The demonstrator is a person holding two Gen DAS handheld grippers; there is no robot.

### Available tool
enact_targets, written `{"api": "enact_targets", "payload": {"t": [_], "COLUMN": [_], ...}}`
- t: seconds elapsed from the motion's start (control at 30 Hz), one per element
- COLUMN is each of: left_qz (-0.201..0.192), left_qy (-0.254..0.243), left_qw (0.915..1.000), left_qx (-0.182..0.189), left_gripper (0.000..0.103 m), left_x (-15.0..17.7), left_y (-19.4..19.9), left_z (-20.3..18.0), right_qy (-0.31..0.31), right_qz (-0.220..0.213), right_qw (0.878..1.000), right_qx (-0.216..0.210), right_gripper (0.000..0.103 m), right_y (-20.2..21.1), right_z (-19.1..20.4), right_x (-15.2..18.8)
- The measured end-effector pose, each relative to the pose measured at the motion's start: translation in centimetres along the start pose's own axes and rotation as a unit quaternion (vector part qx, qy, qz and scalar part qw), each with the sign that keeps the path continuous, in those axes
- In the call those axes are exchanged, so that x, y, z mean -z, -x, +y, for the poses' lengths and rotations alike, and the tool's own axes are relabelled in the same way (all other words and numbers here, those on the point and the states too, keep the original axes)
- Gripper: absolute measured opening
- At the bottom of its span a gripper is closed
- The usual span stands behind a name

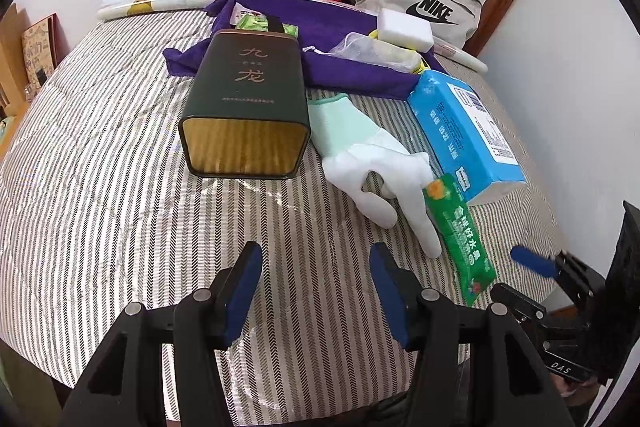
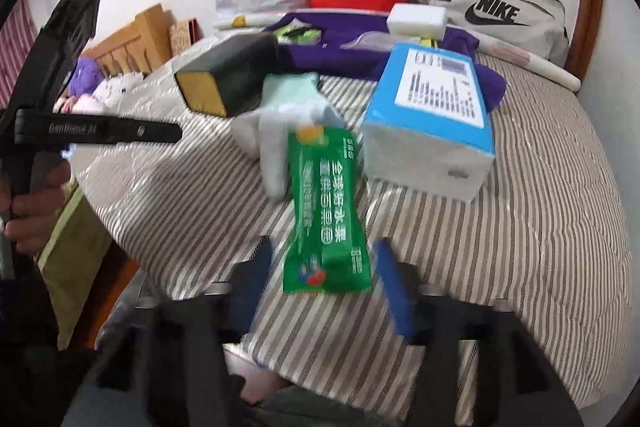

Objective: Organize soft objects
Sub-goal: 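Grasp the green snack packet with the right tool and lift it, then grasp the white-and-mint work glove by its fingers with the left tool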

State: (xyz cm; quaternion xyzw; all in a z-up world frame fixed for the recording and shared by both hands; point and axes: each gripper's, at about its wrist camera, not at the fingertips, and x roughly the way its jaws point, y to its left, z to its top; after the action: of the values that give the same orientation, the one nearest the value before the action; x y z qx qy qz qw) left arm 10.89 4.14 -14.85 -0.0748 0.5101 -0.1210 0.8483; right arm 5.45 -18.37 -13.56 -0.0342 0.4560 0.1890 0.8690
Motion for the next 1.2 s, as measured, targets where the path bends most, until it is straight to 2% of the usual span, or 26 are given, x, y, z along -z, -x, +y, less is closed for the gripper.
{"api": "enact_targets", "payload": {"t": [0.1,0.37,0.4,0.43,0.47,0.5,0.63,0.73,0.93,1.03,1.13,1.2], "left_qz": [0.004,0.014,0.014,0.015,0.015,0.013,0.006,0.005,0.021,0.015,0.005,0.014], "left_qy": [-0.002,-0.011,-0.012,-0.014,-0.014,-0.014,-0.016,-0.025,-0.033,-0.022,-0.028,-0.031], "left_qw": [1.0000,0.9998,0.9998,0.9998,0.9997,0.9997,0.9992,0.9990,0.9992,0.9996,0.9995,0.9989], "left_qx": [0.000,0.004,0.007,0.009,0.013,0.015,0.038,0.038,0.011,-0.001,-0.012,-0.031], "left_gripper": [0.053,0.053,0.053,0.053,0.053,0.053,0.053,0.053,0.053,0.053,0.054,0.054], "left_x": [0.0,-0.1,-0.1,-0.2,-0.2,-0.3,-0.7,-1.3,-2.5,-3.2,-3.8,-4.2], "left_y": [-0.3,-1.3,-1.4,-1.5,-1.7,-1.8,-2.4,-3.1,-5.6,-6.5,-7.0,-7.9], "left_z": [-0.1,-0.5,-0.5,-0.5,-0.7,-0.8,-2.0,-3.6,-6.2,-7.0,-7.8,-8.4], "right_qy": [-0.004,-0.017,-0.013,-0.008,-0.004,0.011,0.005,-0.001,-0.023,-0.030,-0.040,-0.046], "right_qz": [-0.004,0.025,0.013,0.009,0.010,0.007,0.014,0.012,0.003,0.007,0.011,0.007], "right_qw": [1.000,1.000,1.000,1.000,1.000,1.000,1.000,1.000,1.000,0.999,0.999,0.999], "right_qx": [-0.021,-0.007,-0.004,-0.005,-0.004,0.010,-0.011,-0.013,-0.005,0.016,0.022,0.017], "right_gripper": [0.065,0.066,0.062,0.047,0.037,0.030,0.030,0.029,0.029,0.029,0.029,0.029], "right_y": [-0.9,-5.3,-5.4,-5.4,-5.4,-5.2,-4.1,-3.1,-1.0,-0.7,-0.7,-0.5], "right_z": [-0.3,-0.8,-0.8,-0.7,-0.6,-0.4,-0.8,-1.0,-2.8,-4.0,-5.1,-5.5], "right_x": [-0.8,-2.1,-2.1,-2.1,-2.0,-1.8,-0.8,0.0,1.7,2.4,2.9,3.1]}}
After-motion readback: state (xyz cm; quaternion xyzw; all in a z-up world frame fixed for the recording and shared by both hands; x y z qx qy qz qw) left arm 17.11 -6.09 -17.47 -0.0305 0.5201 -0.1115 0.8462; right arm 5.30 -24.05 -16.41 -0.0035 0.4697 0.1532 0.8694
